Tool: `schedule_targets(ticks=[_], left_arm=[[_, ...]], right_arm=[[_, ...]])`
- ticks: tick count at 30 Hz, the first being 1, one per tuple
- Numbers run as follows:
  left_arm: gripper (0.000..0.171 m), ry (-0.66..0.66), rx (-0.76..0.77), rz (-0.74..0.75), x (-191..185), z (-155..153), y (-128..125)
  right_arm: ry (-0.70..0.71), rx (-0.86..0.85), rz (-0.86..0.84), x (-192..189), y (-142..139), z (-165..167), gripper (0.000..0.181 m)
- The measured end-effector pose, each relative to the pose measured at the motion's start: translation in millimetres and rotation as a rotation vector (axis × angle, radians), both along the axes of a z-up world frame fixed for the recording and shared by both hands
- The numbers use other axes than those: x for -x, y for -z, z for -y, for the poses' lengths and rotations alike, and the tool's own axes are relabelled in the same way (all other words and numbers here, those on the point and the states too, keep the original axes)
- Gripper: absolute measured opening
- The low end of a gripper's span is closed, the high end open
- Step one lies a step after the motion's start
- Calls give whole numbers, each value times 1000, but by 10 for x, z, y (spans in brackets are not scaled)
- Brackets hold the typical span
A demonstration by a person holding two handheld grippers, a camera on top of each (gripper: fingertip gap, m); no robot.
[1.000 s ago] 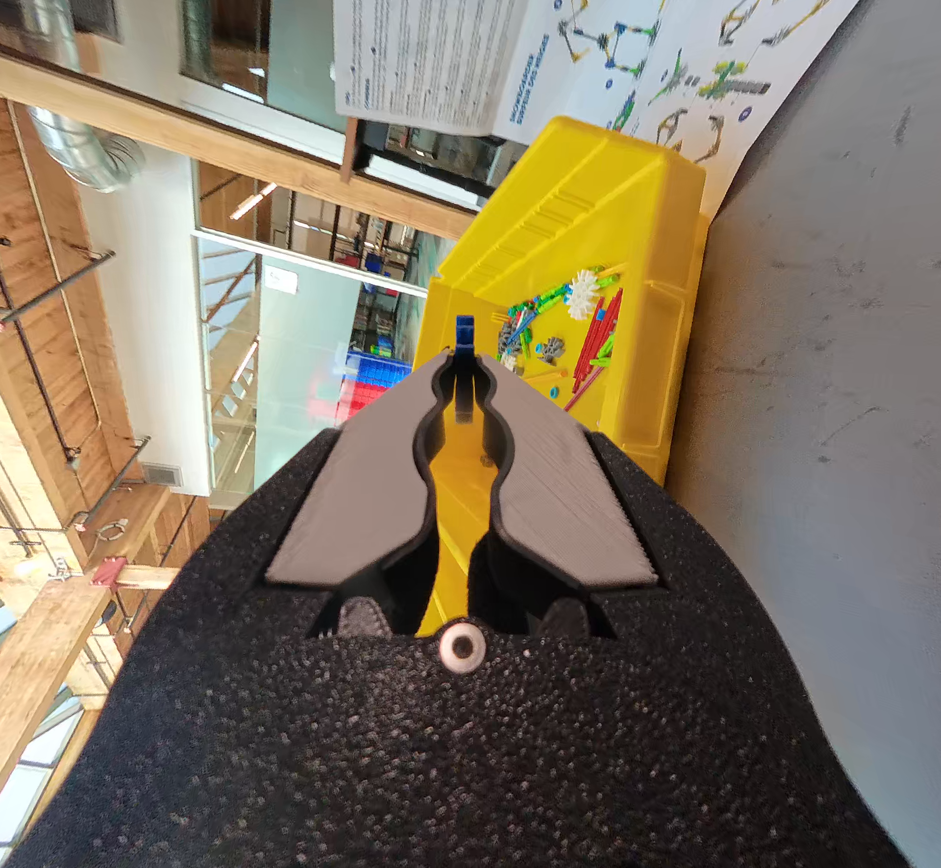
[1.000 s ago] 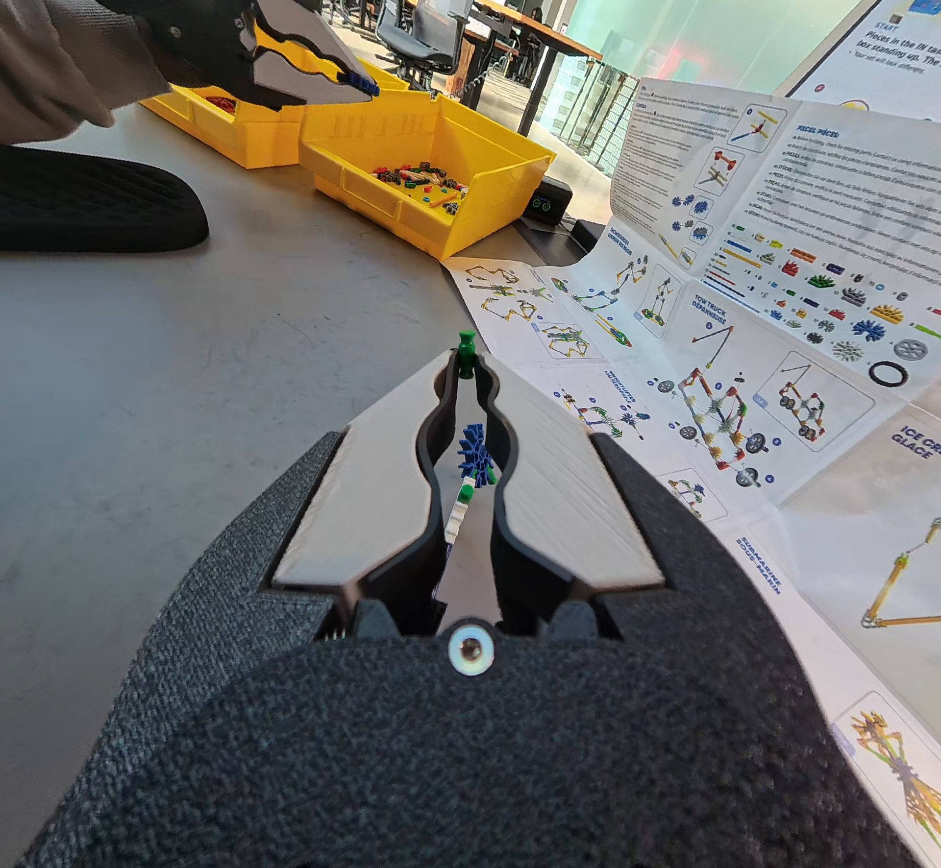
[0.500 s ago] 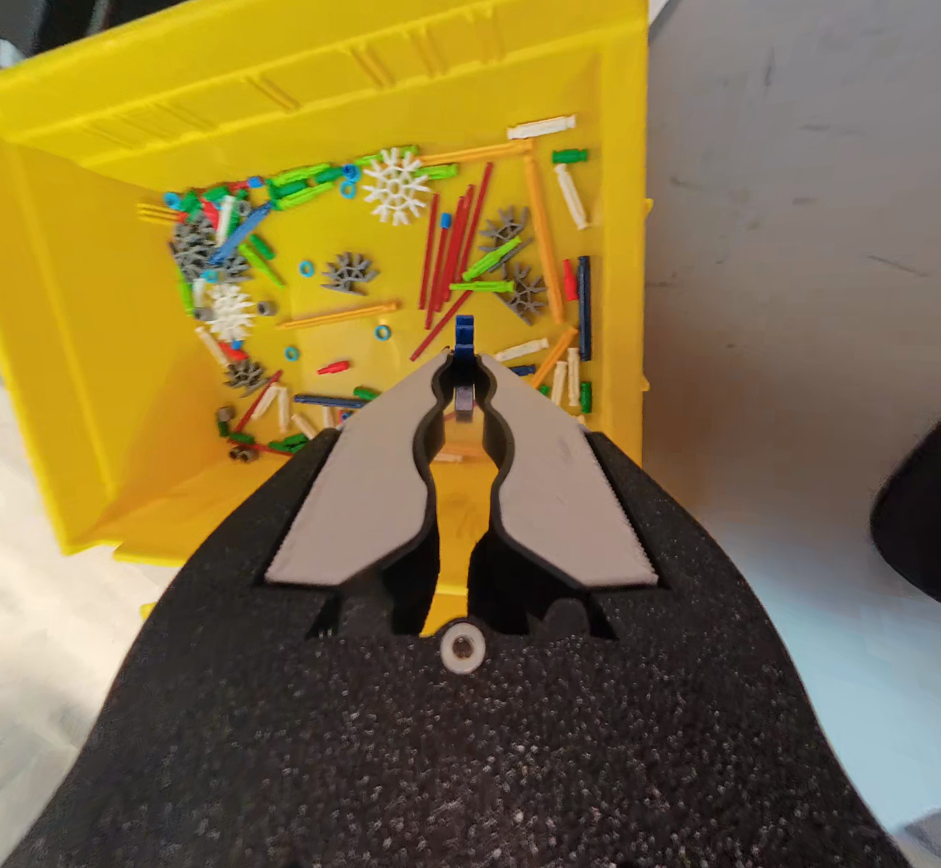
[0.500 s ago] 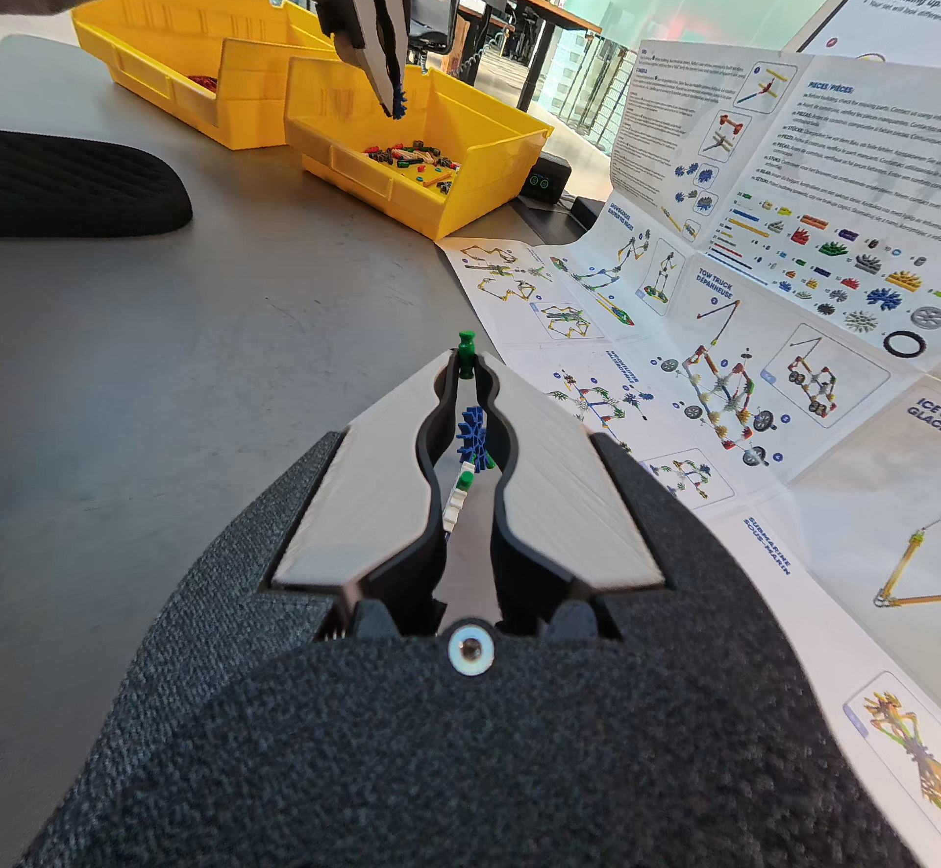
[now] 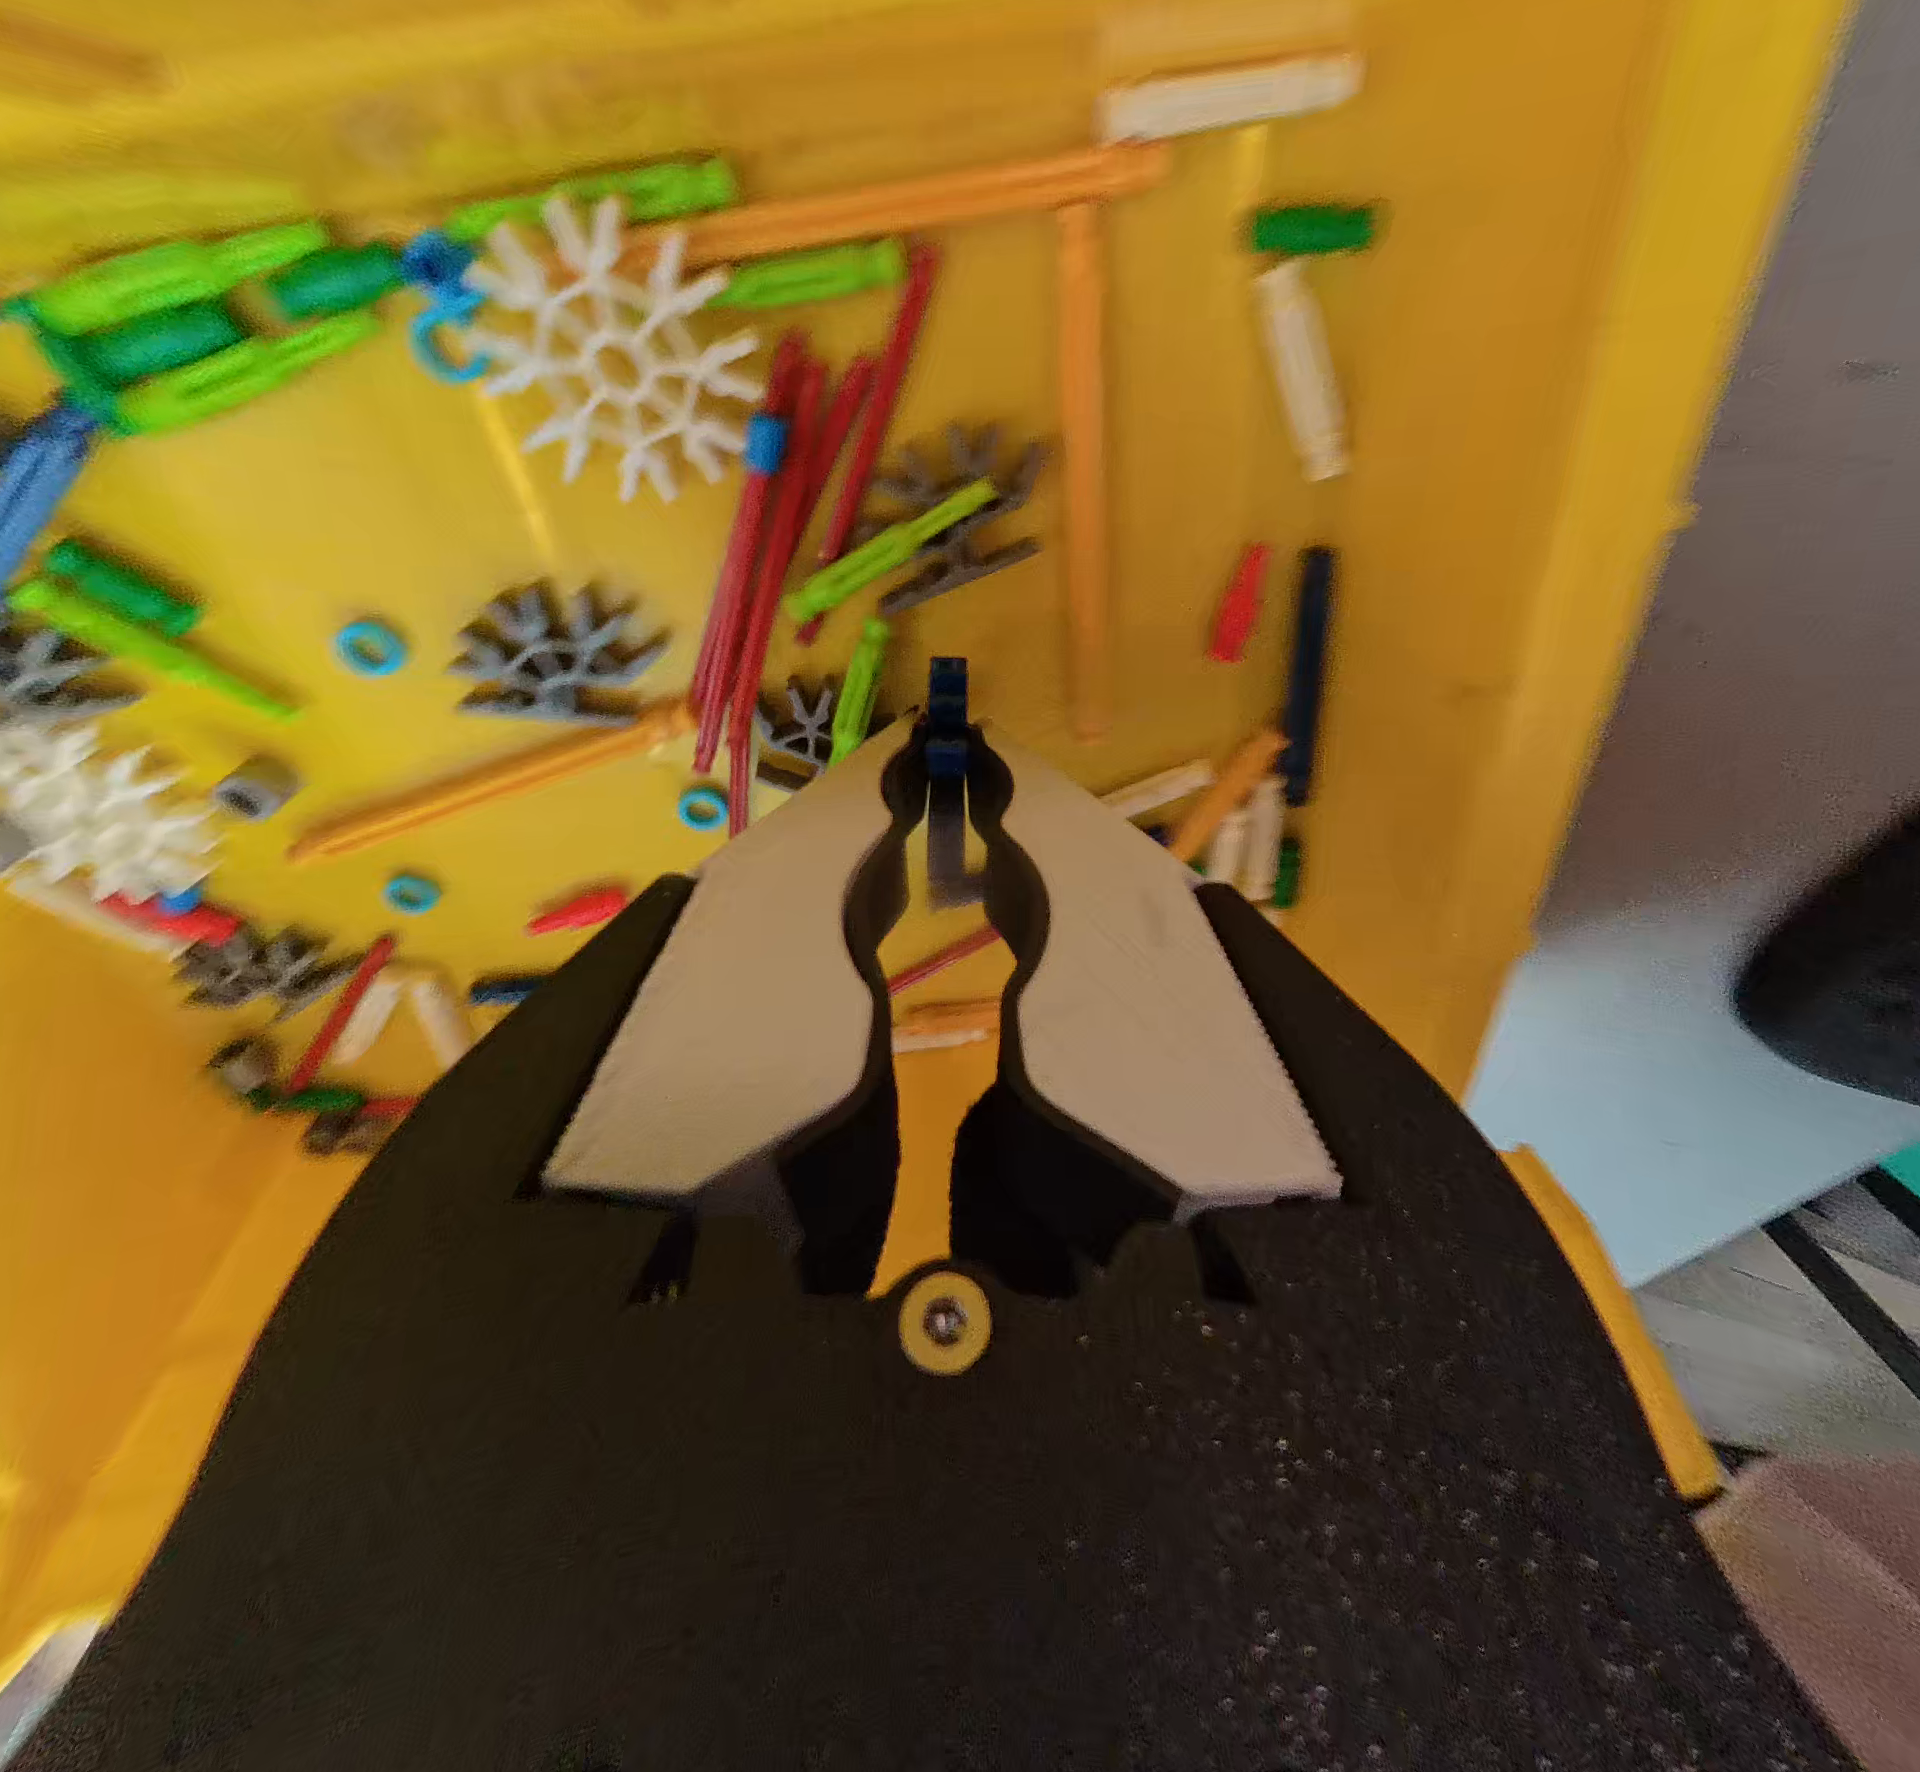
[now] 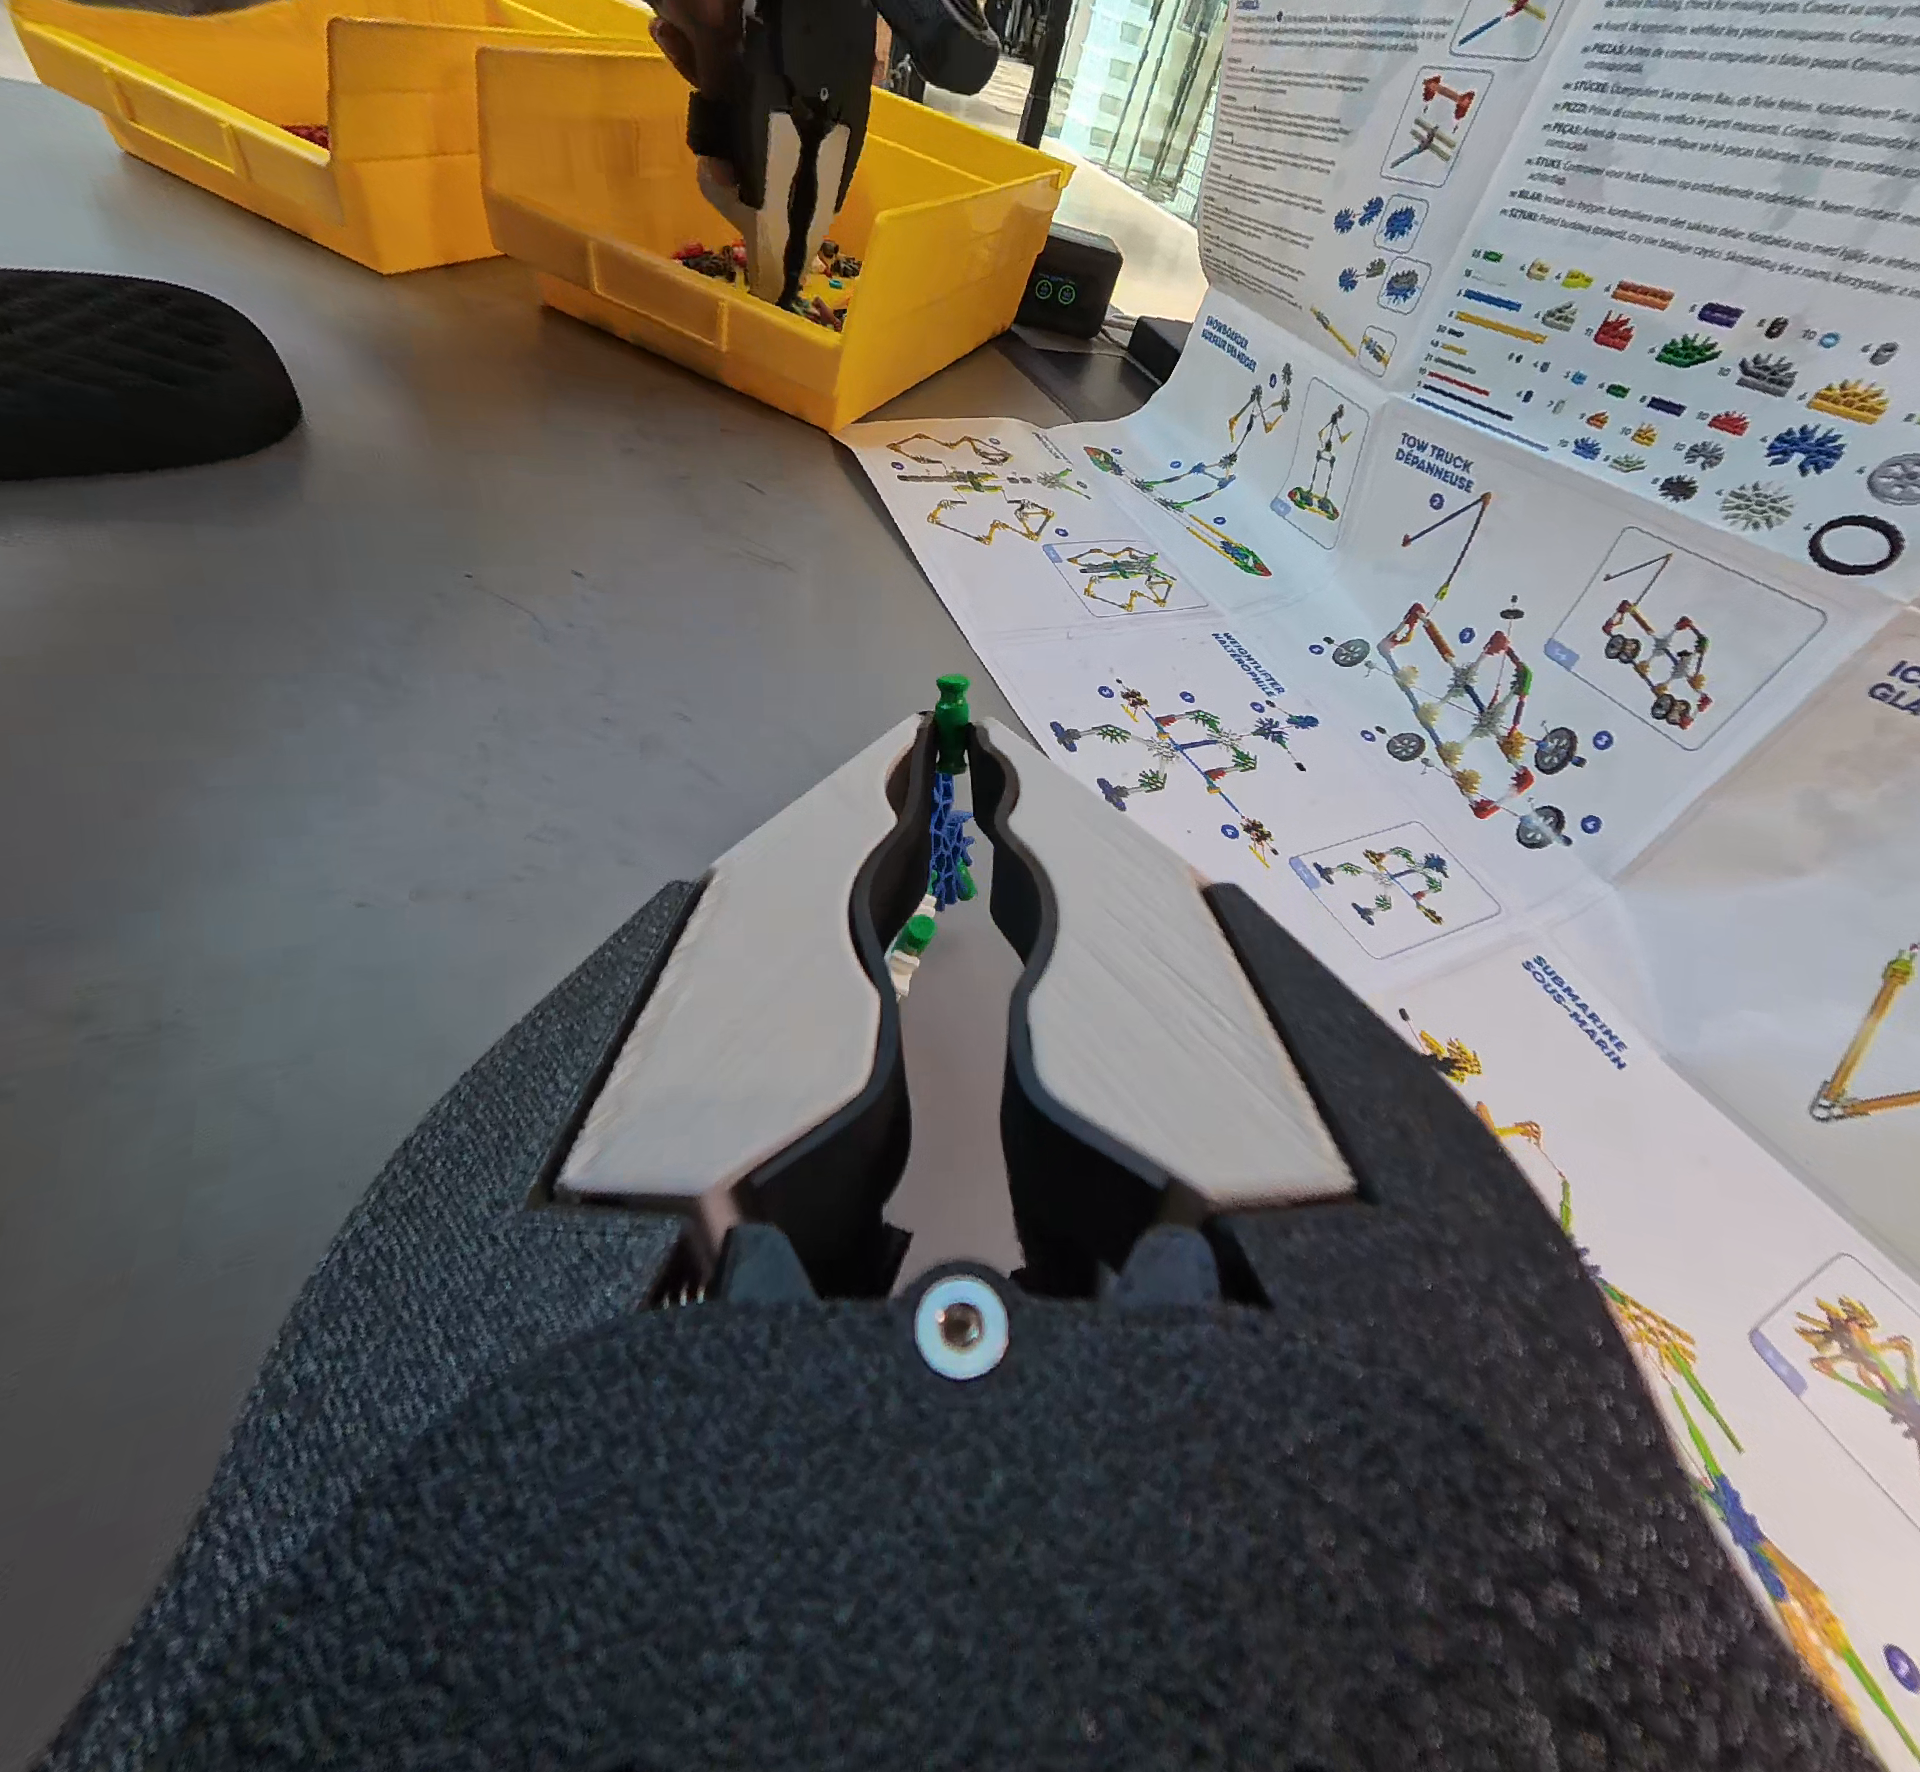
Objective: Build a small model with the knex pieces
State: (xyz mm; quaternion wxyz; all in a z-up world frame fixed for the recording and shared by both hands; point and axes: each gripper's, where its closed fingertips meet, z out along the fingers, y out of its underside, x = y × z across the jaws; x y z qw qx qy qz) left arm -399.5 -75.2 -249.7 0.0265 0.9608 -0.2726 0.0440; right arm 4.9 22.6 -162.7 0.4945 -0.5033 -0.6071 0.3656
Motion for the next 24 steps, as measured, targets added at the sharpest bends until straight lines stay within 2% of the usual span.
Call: schedule_targets(ticks=[2, 5, 8, 13, 18, 21, 24], left_arm=[[6, -24, -13, -141, 391, -26, 28], [6, -73, -88, -148, 555, -99, -49], [6, -71, -157, -155, 581, -140, -184], [6, -69, -183, -170, 603, -86, -362], [25, -94, -215, -165, 632, -60, -563], [27, -129, -373, -175, 668, -225, -838], [28, -190, -596, -184, 690, -420, -1235]], right_arm=[[2, 8, -2, -4, 2, -14, 5], [6, 12, -4, -7, -4, -27, 4], [8, 17, -5, -2, -5, -34, 4], [7, 14, -5, 0, -13, -25, 4], [3, 2, -14, -6, -59, 1, 4], [0, -6, -21, -14, -91, 16, 4], [-4, -11, -26, -21, -114, 34, 4]])
